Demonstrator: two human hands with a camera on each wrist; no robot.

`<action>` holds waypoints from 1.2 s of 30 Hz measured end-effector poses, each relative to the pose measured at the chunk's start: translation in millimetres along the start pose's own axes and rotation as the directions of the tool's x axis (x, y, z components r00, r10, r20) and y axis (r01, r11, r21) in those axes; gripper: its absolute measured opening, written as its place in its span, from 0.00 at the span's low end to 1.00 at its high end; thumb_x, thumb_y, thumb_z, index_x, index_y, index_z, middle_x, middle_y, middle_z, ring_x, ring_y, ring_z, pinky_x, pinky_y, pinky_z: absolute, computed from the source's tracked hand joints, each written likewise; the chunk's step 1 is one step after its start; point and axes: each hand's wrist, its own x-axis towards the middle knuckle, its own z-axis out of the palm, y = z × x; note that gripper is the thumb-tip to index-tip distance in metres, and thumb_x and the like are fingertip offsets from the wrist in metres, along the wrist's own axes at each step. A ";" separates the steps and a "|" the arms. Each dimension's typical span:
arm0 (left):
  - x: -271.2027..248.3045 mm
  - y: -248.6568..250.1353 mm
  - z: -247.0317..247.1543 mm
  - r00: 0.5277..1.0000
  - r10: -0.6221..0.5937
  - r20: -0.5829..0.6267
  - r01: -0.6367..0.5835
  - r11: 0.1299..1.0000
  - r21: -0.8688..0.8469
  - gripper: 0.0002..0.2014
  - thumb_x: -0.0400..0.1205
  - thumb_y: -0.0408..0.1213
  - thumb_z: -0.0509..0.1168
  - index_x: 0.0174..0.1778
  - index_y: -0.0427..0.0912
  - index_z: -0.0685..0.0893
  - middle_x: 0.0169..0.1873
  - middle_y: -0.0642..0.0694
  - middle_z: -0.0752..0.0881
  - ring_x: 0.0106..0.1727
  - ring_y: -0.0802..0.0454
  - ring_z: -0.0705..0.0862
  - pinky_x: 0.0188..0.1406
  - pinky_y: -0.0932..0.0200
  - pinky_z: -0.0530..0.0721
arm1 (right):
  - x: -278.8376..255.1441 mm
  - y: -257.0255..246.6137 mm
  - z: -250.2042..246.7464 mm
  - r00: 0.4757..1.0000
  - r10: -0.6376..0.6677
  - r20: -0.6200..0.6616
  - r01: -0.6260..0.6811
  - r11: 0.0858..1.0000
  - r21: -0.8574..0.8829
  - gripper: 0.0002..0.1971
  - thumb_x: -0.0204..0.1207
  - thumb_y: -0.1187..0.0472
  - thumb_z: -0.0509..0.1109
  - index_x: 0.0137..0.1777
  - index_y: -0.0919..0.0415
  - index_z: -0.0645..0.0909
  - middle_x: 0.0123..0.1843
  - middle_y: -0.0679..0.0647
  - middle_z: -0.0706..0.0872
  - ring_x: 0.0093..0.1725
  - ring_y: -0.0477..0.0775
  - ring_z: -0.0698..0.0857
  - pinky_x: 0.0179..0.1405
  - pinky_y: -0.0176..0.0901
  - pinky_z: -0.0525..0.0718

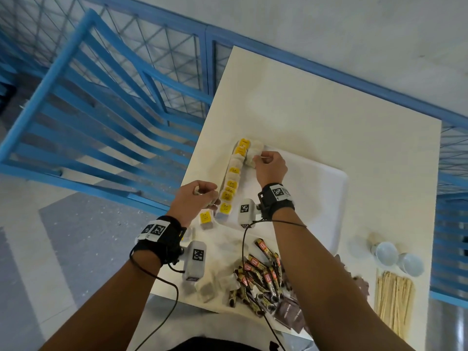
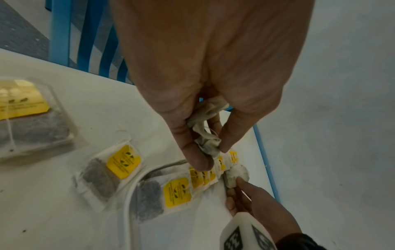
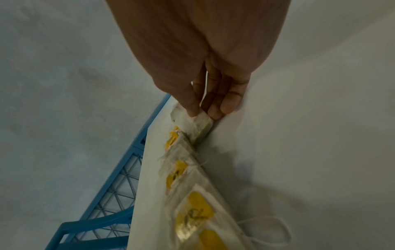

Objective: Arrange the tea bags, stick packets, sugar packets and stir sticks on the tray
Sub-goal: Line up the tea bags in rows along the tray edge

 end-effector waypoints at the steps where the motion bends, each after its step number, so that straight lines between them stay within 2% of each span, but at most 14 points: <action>1: 0.0 1.0 0.8 1.000 0.003 0.005 -0.003 1.000 0.000 0.06 0.82 0.23 0.71 0.54 0.31 0.86 0.38 0.38 0.90 0.40 0.44 0.91 0.41 0.54 0.90 | 0.1 -0.3 -0.3 1.000 0.009 -0.005 -0.009 1.000 0.002 0.12 0.77 0.57 0.76 0.58 0.59 0.85 0.47 0.52 0.91 0.45 0.50 0.83 0.49 0.36 0.75; 8: -1.0 -0.3 1.5 1.000 0.004 0.007 -0.004 1.000 -0.001 0.06 0.82 0.23 0.71 0.54 0.31 0.86 0.39 0.36 0.90 0.40 0.43 0.91 0.41 0.55 0.91 | -2.7 6.8 -1.8 0.998 0.052 -0.024 -0.052 0.998 0.030 0.15 0.77 0.56 0.76 0.60 0.60 0.82 0.44 0.49 0.86 0.45 0.48 0.79 0.42 0.27 0.67; 10: -1.3 -0.6 1.5 1.000 0.005 0.007 -0.005 1.000 -0.001 0.06 0.82 0.23 0.71 0.54 0.32 0.86 0.39 0.36 0.90 0.40 0.43 0.91 0.40 0.56 0.91 | -4.1 9.7 -1.3 0.998 0.049 -0.027 -0.049 0.999 0.013 0.14 0.78 0.55 0.76 0.59 0.60 0.83 0.42 0.48 0.85 0.46 0.48 0.79 0.43 0.28 0.66; 13: -1.5 -1.6 1.7 1.000 0.003 0.009 -0.003 1.000 0.000 0.06 0.82 0.23 0.71 0.54 0.32 0.86 0.39 0.37 0.90 0.41 0.43 0.91 0.41 0.55 0.91 | -4.8 7.4 -0.1 0.998 0.047 -0.028 -0.047 0.999 0.019 0.14 0.78 0.52 0.76 0.57 0.60 0.84 0.42 0.48 0.85 0.46 0.49 0.80 0.47 0.33 0.70; 16: -1.3 -1.8 0.9 1.000 0.003 0.022 -0.002 1.000 -0.015 0.08 0.82 0.23 0.72 0.56 0.32 0.85 0.41 0.35 0.89 0.42 0.43 0.90 0.42 0.55 0.91 | 0.3 3.4 2.7 0.998 0.064 -0.021 -0.064 0.998 0.017 0.15 0.76 0.45 0.74 0.50 0.56 0.84 0.43 0.50 0.90 0.47 0.55 0.87 0.53 0.41 0.80; 19: -1.3 0.1 1.3 0.999 0.009 0.041 -0.008 1.000 -0.016 0.11 0.81 0.22 0.72 0.59 0.32 0.84 0.47 0.32 0.88 0.42 0.43 0.91 0.46 0.53 0.91 | 6.9 2.9 5.7 0.996 0.090 -0.002 -0.090 0.996 -0.024 0.15 0.75 0.40 0.72 0.46 0.52 0.84 0.40 0.54 0.92 0.47 0.60 0.90 0.54 0.41 0.82; 22: -0.3 3.3 3.0 0.999 0.031 0.042 -0.029 0.998 -0.056 0.13 0.81 0.20 0.71 0.59 0.34 0.83 0.52 0.32 0.83 0.47 0.37 0.92 0.54 0.45 0.91 | -0.7 -3.4 -6.1 0.996 0.082 -0.022 -0.083 0.997 -0.007 0.12 0.79 0.47 0.72 0.51 0.55 0.84 0.44 0.50 0.89 0.48 0.52 0.82 0.51 0.37 0.76; 24: 1.3 5.0 2.6 0.999 0.034 0.032 -0.031 0.995 -0.091 0.15 0.80 0.20 0.72 0.60 0.35 0.82 0.55 0.36 0.81 0.51 0.28 0.91 0.62 0.39 0.89 | -13.8 -5.3 -15.6 0.999 0.004 -0.040 -0.005 1.000 -0.020 0.08 0.80 0.55 0.71 0.55 0.58 0.84 0.44 0.48 0.87 0.45 0.47 0.80 0.43 0.30 0.72; 26: 0.4 7.6 3.7 0.999 0.041 0.035 -0.037 0.993 -0.116 0.16 0.79 0.20 0.73 0.61 0.35 0.81 0.52 0.39 0.81 0.54 0.24 0.90 0.63 0.37 0.88 | -30.3 -3.8 -19.8 0.992 -0.123 0.025 0.123 0.992 0.002 0.06 0.79 0.60 0.72 0.53 0.57 0.86 0.45 0.46 0.88 0.41 0.41 0.82 0.43 0.27 0.77; 28: -1.4 10.4 6.7 0.997 0.060 0.047 -0.053 0.989 -0.141 0.16 0.79 0.19 0.73 0.61 0.33 0.80 0.49 0.39 0.82 0.54 0.26 0.90 0.59 0.39 0.90 | -46.8 -3.9 -18.4 0.956 -0.205 0.209 0.201 0.979 0.043 0.04 0.78 0.60 0.74 0.51 0.54 0.88 0.45 0.45 0.90 0.41 0.40 0.85 0.48 0.31 0.83; 30: -2.7 13.0 10.0 0.997 0.064 0.050 -0.057 0.988 -0.141 0.18 0.78 0.20 0.75 0.62 0.32 0.80 0.50 0.36 0.83 0.53 0.29 0.90 0.56 0.42 0.91 | -60.1 -3.1 -15.6 0.874 -0.234 0.426 0.229 0.971 0.066 0.04 0.78 0.58 0.75 0.51 0.52 0.88 0.44 0.44 0.90 0.40 0.43 0.87 0.46 0.38 0.85; 32: -3.3 14.4 10.7 0.997 0.061 0.044 -0.055 0.992 -0.113 0.26 0.73 0.26 0.81 0.64 0.35 0.79 0.54 0.35 0.85 0.54 0.34 0.91 0.56 0.42 0.91 | -70.6 -4.8 -16.3 0.783 -0.248 0.571 0.267 0.962 0.052 0.06 0.80 0.54 0.75 0.53 0.52 0.89 0.43 0.42 0.90 0.39 0.41 0.86 0.40 0.32 0.82; 34: -2.9 13.8 9.6 0.997 0.075 0.025 -0.074 0.997 -0.032 0.32 0.67 0.34 0.85 0.65 0.40 0.80 0.55 0.38 0.86 0.58 0.40 0.89 0.58 0.44 0.91 | -74.7 -3.0 -17.7 0.743 -0.258 0.618 0.299 0.953 0.038 0.07 0.80 0.52 0.75 0.53 0.52 0.90 0.43 0.41 0.90 0.39 0.40 0.87 0.37 0.30 0.79; 36: -3.9 12.1 8.5 0.994 0.108 0.001 -0.108 0.993 0.048 0.32 0.69 0.32 0.85 0.67 0.41 0.80 0.54 0.40 0.86 0.57 0.48 0.87 0.55 0.55 0.91 | -75.6 -1.2 -19.2 0.741 -0.276 0.612 0.325 0.945 0.033 0.05 0.79 0.53 0.77 0.50 0.51 0.91 0.43 0.41 0.91 0.38 0.36 0.86 0.39 0.31 0.80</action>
